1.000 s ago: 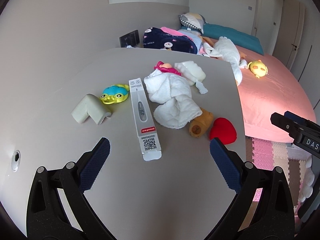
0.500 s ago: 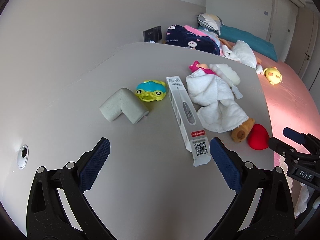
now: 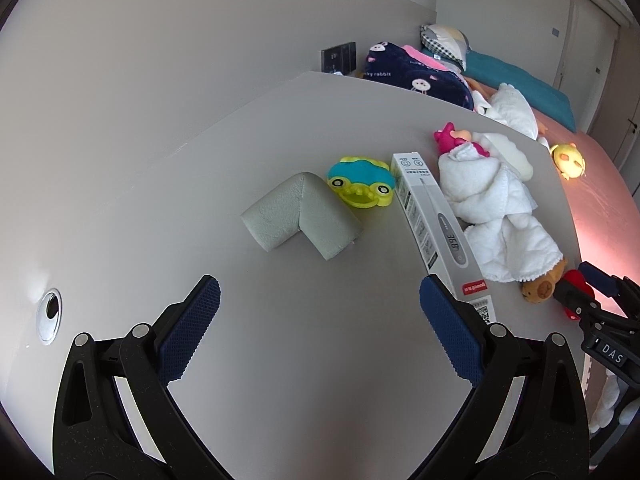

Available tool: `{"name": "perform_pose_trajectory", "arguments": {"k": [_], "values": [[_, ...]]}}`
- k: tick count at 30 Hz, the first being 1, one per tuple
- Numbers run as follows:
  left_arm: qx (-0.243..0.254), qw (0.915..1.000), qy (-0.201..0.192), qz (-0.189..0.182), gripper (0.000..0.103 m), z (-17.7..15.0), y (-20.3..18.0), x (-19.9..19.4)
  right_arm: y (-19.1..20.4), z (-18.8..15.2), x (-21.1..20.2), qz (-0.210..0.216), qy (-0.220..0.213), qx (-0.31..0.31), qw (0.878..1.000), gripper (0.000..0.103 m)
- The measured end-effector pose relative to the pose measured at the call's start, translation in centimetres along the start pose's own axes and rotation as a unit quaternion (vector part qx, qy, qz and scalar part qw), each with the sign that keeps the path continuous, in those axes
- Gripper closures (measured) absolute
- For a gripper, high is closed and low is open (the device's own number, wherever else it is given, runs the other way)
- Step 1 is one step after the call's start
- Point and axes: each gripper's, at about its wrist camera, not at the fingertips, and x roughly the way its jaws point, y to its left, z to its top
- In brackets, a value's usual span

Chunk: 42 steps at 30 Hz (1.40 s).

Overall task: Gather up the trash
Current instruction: 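Grasp the grey foam corner guard with the left tool while the right tool grasps the red heart plush, then lift the corner guard and red heart and carry both toward the black bin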

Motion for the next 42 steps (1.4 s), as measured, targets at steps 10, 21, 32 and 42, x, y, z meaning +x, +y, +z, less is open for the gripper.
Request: {"name": "perform_pose_trajectory", "arguments": {"k": [10,21,32,42], "values": [[-0.015,0.9998,-0.003,0.010,0.006,1.6,1.7,2.3,-0.6,0.5,0.7,-0.006,-0.024,0.021,0.999,0.058],[-0.005,1.0000,0.008,0.003,0.006,3.2,1.7,4.9,-0.6,1.7,1.3,0.001,-0.020,0.030,0.999,0.058],[-0.007,0.9999,0.015,-0.003,0.023,3.7,1.8,6.5,-0.4,1.9,1.5,0.002,-0.017,0.030,0.999,0.058],[-0.018,0.9997,-0.006,0.016,0.027,3.1,2.3,3.9,-0.3,1.7,-0.2,0.011,-0.026,0.032,0.999,0.058]]}}
